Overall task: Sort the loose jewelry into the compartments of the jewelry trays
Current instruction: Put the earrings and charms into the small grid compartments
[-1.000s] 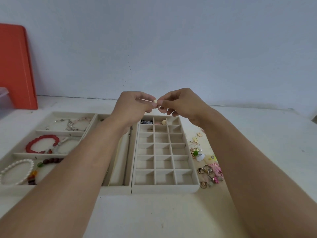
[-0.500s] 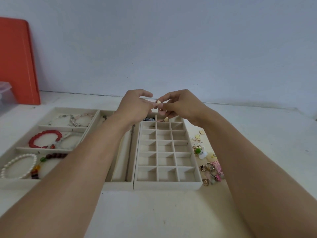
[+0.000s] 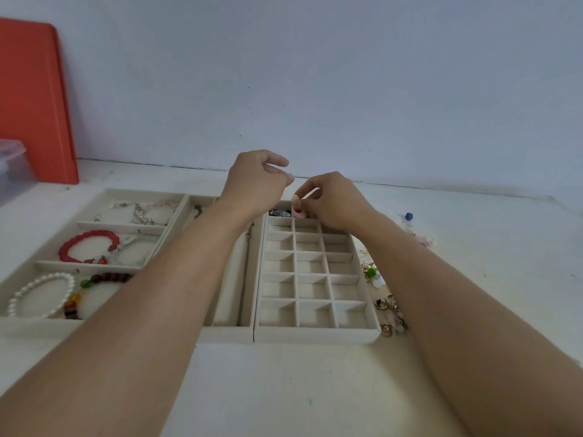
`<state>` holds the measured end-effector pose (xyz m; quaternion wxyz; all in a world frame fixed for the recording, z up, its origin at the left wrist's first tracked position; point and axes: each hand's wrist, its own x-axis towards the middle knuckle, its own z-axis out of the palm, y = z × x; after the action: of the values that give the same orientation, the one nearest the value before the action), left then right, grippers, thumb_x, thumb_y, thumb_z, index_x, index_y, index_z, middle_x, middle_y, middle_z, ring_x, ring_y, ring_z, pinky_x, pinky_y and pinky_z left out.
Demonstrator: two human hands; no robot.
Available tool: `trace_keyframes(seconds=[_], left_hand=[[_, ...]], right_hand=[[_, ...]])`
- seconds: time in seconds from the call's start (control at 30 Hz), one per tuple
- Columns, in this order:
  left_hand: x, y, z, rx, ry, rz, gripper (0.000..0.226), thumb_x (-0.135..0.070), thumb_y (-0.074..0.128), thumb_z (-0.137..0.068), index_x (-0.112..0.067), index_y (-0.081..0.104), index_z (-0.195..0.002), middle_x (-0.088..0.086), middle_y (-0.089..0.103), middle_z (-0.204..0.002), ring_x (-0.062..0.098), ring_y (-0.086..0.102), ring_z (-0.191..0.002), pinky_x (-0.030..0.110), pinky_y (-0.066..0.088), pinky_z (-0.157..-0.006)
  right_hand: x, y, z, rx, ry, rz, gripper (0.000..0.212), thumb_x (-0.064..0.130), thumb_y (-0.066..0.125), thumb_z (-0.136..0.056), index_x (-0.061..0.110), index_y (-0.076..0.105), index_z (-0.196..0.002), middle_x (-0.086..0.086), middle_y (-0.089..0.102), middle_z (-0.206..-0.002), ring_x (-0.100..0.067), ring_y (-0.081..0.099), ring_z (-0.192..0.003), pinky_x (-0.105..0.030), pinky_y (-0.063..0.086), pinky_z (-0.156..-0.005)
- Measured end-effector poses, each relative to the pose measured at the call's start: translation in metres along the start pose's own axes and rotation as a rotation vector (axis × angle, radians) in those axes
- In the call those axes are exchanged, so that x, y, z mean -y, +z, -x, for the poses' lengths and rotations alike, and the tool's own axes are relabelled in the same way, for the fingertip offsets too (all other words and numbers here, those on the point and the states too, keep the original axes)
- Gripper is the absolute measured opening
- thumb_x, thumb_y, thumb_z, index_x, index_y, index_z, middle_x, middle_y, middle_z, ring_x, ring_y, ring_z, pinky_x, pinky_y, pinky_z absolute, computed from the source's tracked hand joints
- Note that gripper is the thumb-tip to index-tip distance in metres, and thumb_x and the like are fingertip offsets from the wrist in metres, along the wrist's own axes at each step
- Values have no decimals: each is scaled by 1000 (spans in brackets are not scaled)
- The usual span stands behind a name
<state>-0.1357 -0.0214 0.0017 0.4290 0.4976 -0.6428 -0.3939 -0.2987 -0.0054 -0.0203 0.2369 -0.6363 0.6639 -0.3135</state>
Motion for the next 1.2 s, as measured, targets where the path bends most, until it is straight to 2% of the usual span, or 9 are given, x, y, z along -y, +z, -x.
trace_keyframes(seconds=[0.1, 0.23, 0.37, 0.53, 0.6, 0.73, 0.9, 1.1, 1.2], left_hand=[[-1, -1, 0, 5, 3, 12, 21, -18, 72, -90, -21, 70, -111, -12, 70, -85, 6, 66, -83, 20, 41, -58], [-1, -1, 0, 15, 0, 18, 21, -19, 73, -89, -21, 71, -110, -12, 69, -84, 5, 66, -83, 19, 41, -57], [-1, -1, 0, 18, 4, 19, 20, -19, 74, -89, -20, 71, -109, -12, 69, -84, 3, 64, -80, 18, 40, -57], [-2, 0, 1, 27, -3, 13, 20, -20, 74, -89, -21, 71, -108, -12, 69, -84, 7, 65, -85, 20, 40, -59], [-2, 0, 1, 29, -2, 9, 20, -20, 74, -89, -21, 71, -109, -11, 69, -84, 7, 66, -87, 20, 41, -59], [-2, -1, 2, 32, -6, 5, 21, -21, 74, -89, -21, 71, -110, -11, 69, -86, 9, 67, -91, 22, 43, -64], [-3, 0, 3, 35, -7, -1, 21, -21, 75, -89, -21, 71, -110, -11, 69, -85, 9, 67, -90, 21, 42, -61], [-3, 0, 3, 35, -8, -13, 19, -22, 74, -89, -22, 72, -108, -10, 69, -85, 9, 67, -90, 20, 42, -61], [-2, 1, 3, 41, -7, -24, 18, -22, 74, -89, -22, 72, -107, -8, 70, -89, 11, 68, -91, 20, 45, -64]], right_hand=[[-1, 1, 0, 9, -24, 35, 5, 19, 71, -89, 18, 75, -87, 11, 72, -66, 2, 53, -54, -9, 39, -45], [-2, 3, -2, -38, 4, 68, 6, 17, 70, -89, 17, 75, -84, 19, 57, -44, 2, 44, -38, -9, 33, -37], [-3, 1, -3, -70, 42, 89, 8, 17, 72, -88, 18, 76, -82, 16, 67, -55, 4, 55, -47, -11, 43, -41], [-3, 1, -4, -84, 61, 113, 2, 21, 77, -84, 21, 76, -82, 12, 71, -64, -6, 67, -65, -14, 45, -46], [-3, 0, -5, -61, 58, 153, 4, 27, 78, -84, 23, 77, -82, 13, 71, -67, 1, 63, -63, -12, 41, -46], [-1, -1, -7, -17, 69, 220, 16, 35, 74, -87, 27, 79, -74, 17, 60, -46, 3, 54, -44, -9, 33, -35], [-5, -1, -7, -77, 61, 209, 11, 32, 78, -84, 27, 76, -75, 10, 68, -67, -5, 61, -62, -20, 39, -49], [-6, -3, -7, -72, 40, 207, 4, 27, 77, -86, 27, 79, -83, 13, 65, -61, 1, 56, -54, -14, 36, -45], [-6, -2, -7, -70, 32, 214, 8, 24, 75, -87, 30, 80, -84, 14, 63, -60, 0, 56, -56, -19, 40, -51]])
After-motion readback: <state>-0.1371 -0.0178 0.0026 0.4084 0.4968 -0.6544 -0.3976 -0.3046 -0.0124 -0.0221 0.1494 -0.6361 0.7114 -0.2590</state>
